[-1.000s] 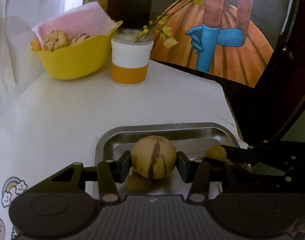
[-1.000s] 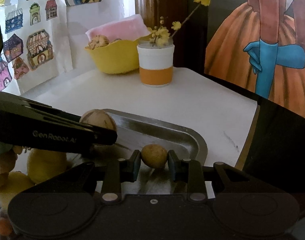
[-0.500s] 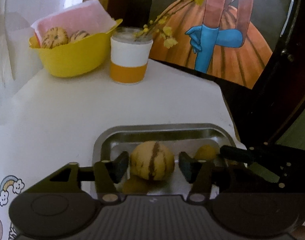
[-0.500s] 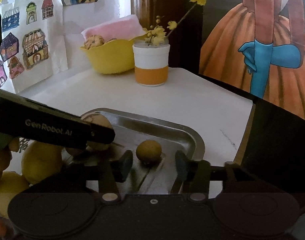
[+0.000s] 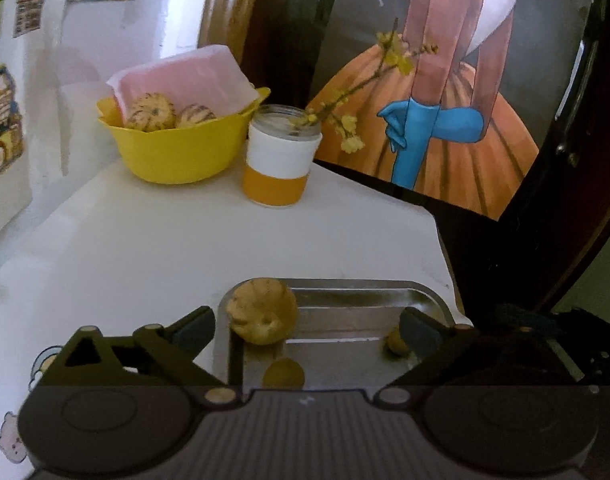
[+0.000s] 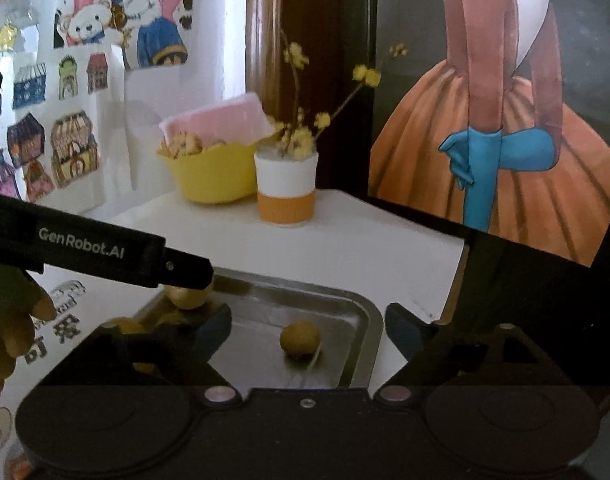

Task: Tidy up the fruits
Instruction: 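Carry both fruits over the tray and open both tools to release them, then lift both open tools away from the tray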

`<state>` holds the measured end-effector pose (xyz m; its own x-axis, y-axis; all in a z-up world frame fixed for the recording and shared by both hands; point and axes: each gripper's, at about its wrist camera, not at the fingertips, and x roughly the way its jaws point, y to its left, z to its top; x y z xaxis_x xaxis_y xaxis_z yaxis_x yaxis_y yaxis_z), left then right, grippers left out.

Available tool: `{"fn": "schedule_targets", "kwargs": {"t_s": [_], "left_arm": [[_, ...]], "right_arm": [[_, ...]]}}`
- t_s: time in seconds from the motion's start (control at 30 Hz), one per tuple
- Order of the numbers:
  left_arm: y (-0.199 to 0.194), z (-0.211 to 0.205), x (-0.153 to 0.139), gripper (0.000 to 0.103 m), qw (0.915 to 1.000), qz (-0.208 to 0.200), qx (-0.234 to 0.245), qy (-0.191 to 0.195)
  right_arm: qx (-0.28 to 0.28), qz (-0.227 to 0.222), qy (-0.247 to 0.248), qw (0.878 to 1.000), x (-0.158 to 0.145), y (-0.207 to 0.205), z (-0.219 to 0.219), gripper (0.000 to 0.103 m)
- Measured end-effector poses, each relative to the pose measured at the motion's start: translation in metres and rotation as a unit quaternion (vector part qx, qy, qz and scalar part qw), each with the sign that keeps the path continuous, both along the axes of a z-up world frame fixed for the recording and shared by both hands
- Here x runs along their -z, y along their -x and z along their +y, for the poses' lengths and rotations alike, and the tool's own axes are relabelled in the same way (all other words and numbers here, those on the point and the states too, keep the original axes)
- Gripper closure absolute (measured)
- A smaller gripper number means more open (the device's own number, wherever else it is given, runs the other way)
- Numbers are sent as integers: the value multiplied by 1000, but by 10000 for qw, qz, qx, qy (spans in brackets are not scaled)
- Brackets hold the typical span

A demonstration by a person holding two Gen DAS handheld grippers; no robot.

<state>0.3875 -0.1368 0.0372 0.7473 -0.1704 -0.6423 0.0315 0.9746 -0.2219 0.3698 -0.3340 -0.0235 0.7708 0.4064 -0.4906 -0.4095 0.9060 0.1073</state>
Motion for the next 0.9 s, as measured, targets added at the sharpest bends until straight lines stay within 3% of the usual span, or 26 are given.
{"fn": "schedule_targets", "kwargs": {"t_s": [0.17,0.3,0.63,0.9], "left_arm": [[24,11,-7,1,9997,-185,-62,-129],[48,20,-9,1,9991,-290,-70,-286],[105,45,-14,1,9983,-540,-159,-171],[147,60,-19,0,9960,-809,-224,-289]], "right_arm": [[114,-50,-250,9996,-14,23,-2,4],[164,-34,-436,9989,-18,45,0,4],[336,-105,-620,9975,-30,99,4,1],[450,-322,-689,9961,-36,147,9,1]]}}
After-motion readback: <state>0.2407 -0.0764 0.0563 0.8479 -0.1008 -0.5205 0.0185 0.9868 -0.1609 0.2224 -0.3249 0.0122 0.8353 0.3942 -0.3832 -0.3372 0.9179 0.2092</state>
